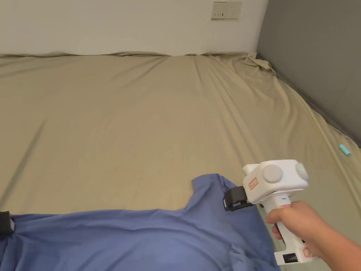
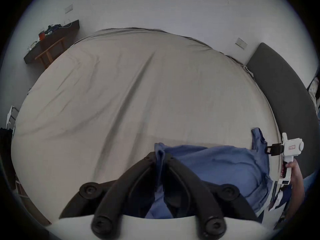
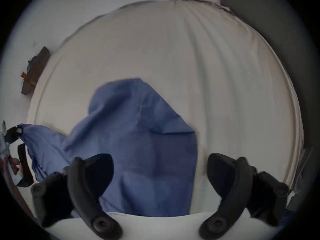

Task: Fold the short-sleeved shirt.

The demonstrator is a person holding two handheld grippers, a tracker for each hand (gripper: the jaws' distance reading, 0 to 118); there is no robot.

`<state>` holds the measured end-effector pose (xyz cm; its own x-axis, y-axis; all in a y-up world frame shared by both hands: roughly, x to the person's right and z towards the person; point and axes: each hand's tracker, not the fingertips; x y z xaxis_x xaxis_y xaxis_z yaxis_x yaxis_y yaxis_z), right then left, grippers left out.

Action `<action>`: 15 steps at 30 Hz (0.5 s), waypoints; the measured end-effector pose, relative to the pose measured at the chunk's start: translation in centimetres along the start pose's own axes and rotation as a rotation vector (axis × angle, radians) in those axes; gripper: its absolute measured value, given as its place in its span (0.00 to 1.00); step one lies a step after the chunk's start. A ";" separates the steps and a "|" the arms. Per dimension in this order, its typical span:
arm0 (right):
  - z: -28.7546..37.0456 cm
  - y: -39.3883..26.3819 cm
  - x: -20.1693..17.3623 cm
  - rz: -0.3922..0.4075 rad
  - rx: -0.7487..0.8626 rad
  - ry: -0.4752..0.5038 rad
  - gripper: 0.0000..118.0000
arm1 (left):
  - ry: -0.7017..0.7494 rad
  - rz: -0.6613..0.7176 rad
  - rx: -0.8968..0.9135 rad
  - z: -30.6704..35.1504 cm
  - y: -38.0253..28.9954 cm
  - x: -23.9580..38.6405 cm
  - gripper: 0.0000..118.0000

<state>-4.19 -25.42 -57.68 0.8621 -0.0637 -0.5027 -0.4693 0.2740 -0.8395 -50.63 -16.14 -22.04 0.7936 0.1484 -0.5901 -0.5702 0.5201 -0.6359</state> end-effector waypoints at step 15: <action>4.5 -2.3 -3.6 0.264 0.125 -0.150 0.03 | 0.005 -0.016 -0.033 -0.5 0.1 0.3 0.05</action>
<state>-5.34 -21.55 -53.02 0.7366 0.1648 -0.6559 -0.6613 0.3789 -0.6474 -50.58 -16.42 -22.55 0.8015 0.1364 -0.5822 -0.5645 0.4941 -0.6613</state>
